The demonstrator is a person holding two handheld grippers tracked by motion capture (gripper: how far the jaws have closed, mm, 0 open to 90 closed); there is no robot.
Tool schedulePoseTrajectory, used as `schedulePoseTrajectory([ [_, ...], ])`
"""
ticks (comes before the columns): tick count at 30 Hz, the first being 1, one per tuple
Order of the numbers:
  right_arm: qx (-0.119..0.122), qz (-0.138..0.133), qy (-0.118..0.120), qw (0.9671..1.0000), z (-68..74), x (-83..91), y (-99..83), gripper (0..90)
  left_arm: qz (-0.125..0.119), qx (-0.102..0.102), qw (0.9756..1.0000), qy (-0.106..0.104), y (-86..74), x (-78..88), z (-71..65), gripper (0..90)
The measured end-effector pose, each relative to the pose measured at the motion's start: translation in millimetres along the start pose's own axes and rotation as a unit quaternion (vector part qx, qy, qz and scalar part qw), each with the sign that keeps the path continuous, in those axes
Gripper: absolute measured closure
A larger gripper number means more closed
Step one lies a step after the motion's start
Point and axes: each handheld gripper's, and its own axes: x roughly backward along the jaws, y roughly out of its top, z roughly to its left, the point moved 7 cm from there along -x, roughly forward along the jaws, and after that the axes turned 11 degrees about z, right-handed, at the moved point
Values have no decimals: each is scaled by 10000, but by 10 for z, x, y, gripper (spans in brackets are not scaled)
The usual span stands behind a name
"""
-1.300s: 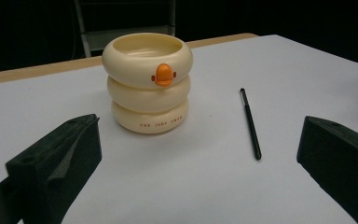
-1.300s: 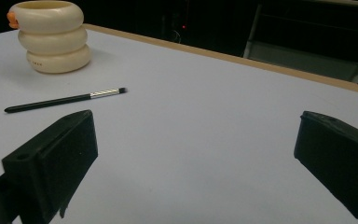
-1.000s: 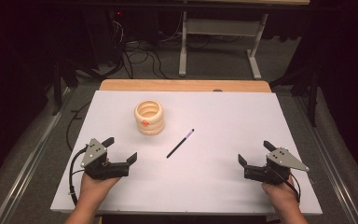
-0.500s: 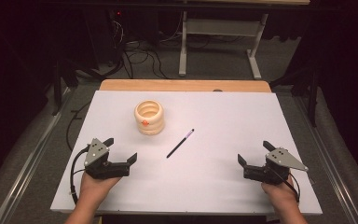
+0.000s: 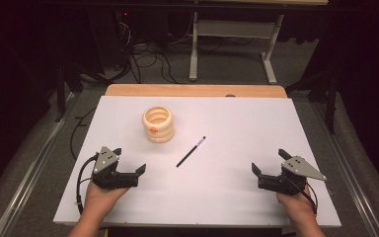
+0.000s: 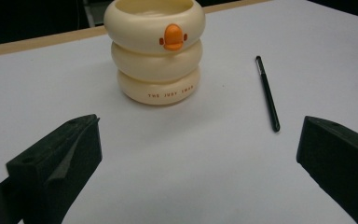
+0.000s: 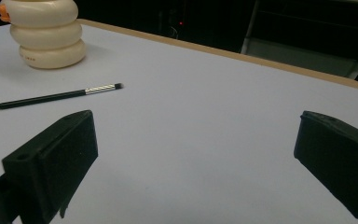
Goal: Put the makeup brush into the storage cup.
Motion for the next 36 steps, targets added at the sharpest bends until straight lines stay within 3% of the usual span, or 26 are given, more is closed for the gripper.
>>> schedulePoseTrajectory([
  [17,-25,156,-19,9999,-21,-26,-25,7,661,21,9978,93,-128,-128,39,5],
  [28,-7,141,-58,9999,-10,-18,-13,7,1070,-3,9942,72,-211,-199,38,6],
  [31,24,146,-55,9999,10,-20,-12,7,1233,-23,9923,123,-248,-228,50,6],
  [36,29,132,-100,9999,12,-13,-15,7,1337,-17,9909,132,-274,-242,62,6],
])
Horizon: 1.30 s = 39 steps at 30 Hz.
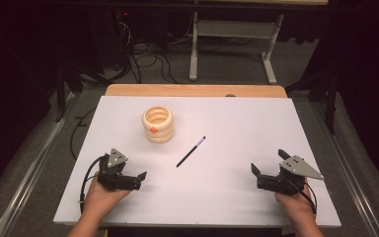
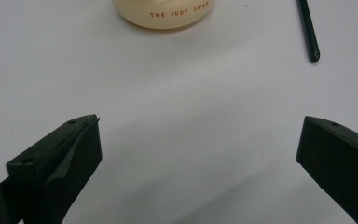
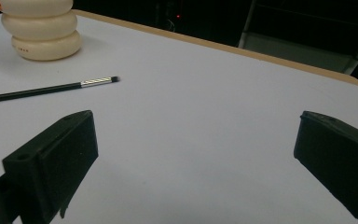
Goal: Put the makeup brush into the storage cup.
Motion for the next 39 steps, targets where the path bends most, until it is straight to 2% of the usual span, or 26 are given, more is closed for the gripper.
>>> schedulePoseTrajectory([
  [6,2,-2,-1,10000,6,-4,-2,7,171,84,9998,3,-18,-22,18,6],
  [16,64,-16,-88,9999,7,-10,-7,7,704,197,9973,-12,-75,-31,12,6],
  [19,118,17,-69,9999,22,-35,-21,7,910,225,9956,-66,-104,-33,22,6],
  [23,164,10,-54,9998,20,-40,-24,7,1033,267,9942,-100,-123,-36,24,6],
  [26,120,30,-18,9999,35,-40,-27,7,1156,218,9931,2,-142,-41,43,6],
  [30,176,38,-13,9998,43,-42,-24,7,1326,279,9907,-79,-159,-35,39,6],
  [32,61,55,-14,10000,45,-28,-31,7,1352,243,9905,-32,-148,-41,46,5],
  [34,37,45,-8,10000,36,-19,-33,7,1443,259,9891,-165,-116,-66,25,5],
  [38,34,30,-19,10000,28,-10,-35,7,1570,263,9869,-245,-82,-64,18,6],
  [39,26,27,-18,10000,28,-9,-34,7,1643,275,9854,-358,-68,-56,11,6],
])
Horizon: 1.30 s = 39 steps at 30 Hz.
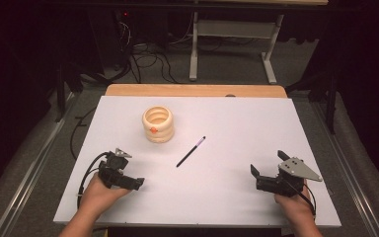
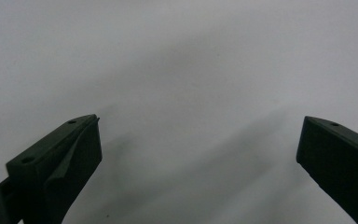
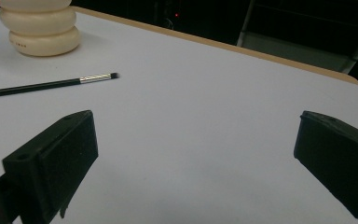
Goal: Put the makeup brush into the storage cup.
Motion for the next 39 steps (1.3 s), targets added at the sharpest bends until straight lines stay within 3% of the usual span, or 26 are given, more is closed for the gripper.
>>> schedulePoseTrajectory([
  [4,19,51,24,10000,19,-15,-11,7,130,-8,9999,-73,44,49,-5,6],
  [10,4,69,30,10000,34,-20,-14,7,210,-145,9997,-6,118,117,-48,5],
  [13,36,67,50,10000,33,-26,-12,7,473,-128,9988,-72,133,106,-57,6],
  [16,53,59,48,10000,29,-26,-11,7,540,-108,9985,-76,144,107,-59,6],
  [24,85,35,59,9999,43,-21,-5,7,868,-264,9958,-154,189,105,-133,5],
  [31,53,31,110,9999,61,-27,-3,7,1181,-461,9919,-21,278,61,-204,4],
  [34,57,46,91,9999,62,-25,-5,7,1163,-430,9923,-63,322,61,-236,4],
  [39,47,58,96,9999,63,-27,-9,7,1269,-507,9905,-132,427,86,-308,4],
])
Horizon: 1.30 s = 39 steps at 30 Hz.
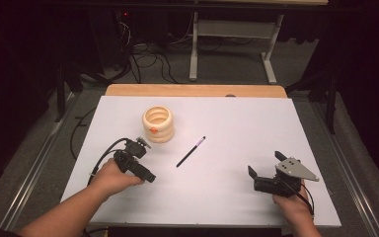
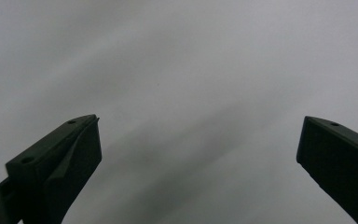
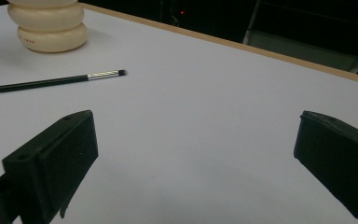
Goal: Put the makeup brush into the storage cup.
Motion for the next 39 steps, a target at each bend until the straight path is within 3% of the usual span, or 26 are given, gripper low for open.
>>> schedulePoseTrajectory([
  [20,-19,21,5,10000,-3,-5,-6,7,20,-283,9995,-141,485,153,-227,5],
  [27,4,7,17,10000,8,-2,-3,7,52,-456,9986,-267,648,116,-326,5],
  [39,54,-6,50,10000,18,-8,0,7,186,-678,9972,-273,898,-30,-445,6],
])
